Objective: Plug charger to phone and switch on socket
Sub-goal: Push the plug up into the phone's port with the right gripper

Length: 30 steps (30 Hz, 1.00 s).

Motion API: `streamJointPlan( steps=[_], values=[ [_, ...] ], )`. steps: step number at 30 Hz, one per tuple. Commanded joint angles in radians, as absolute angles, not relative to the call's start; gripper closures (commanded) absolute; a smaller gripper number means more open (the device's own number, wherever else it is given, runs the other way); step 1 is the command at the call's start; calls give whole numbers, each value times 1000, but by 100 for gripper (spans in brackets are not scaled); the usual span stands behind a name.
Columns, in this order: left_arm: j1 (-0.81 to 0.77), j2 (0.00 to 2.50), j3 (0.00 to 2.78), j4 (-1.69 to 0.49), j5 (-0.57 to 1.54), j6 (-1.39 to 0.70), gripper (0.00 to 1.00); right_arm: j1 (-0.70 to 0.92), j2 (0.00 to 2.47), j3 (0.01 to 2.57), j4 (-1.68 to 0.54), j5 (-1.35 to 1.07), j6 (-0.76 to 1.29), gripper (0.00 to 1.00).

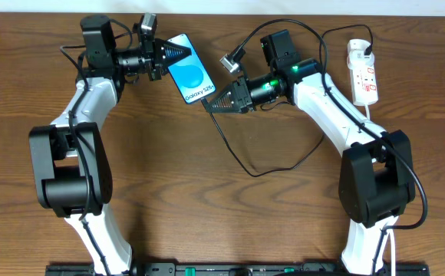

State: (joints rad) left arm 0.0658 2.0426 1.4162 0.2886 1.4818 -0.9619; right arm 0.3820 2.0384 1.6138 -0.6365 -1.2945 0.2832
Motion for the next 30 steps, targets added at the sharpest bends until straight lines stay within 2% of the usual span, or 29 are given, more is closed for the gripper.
streamJointPlan(
  steps=[1,30],
  values=[
    [49,2031,1442,286,1571,-960,93,366,2048,1623,-605,-1274,322,99],
    [29,2031,1442,286,1572,-997,93,368,2075,1623,-464,-1185,445,99]
  ],
)
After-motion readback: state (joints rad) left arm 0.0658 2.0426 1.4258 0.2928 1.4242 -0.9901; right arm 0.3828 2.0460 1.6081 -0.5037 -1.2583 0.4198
